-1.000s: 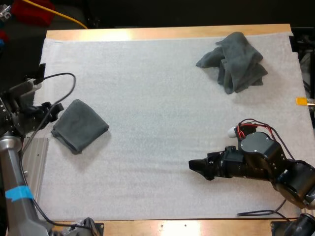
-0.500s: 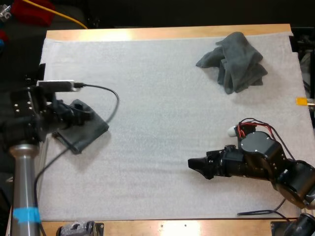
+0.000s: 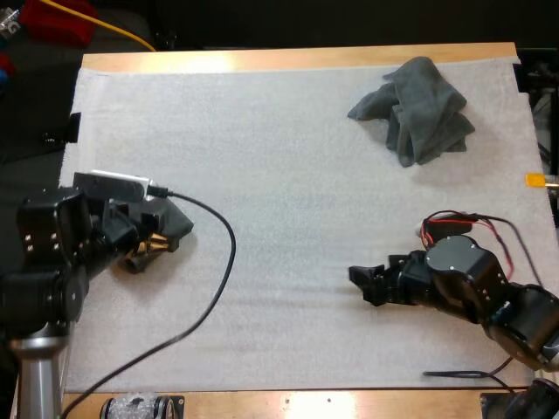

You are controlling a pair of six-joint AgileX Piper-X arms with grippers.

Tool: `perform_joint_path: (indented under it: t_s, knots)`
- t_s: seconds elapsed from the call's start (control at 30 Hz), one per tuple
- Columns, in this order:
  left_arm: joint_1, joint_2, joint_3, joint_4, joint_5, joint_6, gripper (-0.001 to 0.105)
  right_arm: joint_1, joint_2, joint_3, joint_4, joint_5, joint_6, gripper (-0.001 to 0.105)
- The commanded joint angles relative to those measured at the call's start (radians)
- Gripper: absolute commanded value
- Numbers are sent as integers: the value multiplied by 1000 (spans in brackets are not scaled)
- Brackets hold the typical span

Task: Pick towel from pile, fold and stack

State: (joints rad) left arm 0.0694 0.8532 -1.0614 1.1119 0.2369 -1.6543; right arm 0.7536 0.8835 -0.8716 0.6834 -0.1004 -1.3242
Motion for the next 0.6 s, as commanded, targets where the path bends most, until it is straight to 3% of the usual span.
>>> perform_joint_path:
  t_s: [0.0,0.1,0.3,0.57]
  knots:
    - [-4,-14,-6,16,-10,-2,55,-24,-5,1,42,14,-48,73]
    - [-4,-38,-6,41,-10,-2,57,-100,-5,1,107,11,-93,73]
    - [-4,-75,-6,65,-10,-2,70,-303,-5,-21,222,7,-206,73]
    - [-4,-98,-6,99,-10,-2,70,-573,-8,-90,357,7,-332,73]
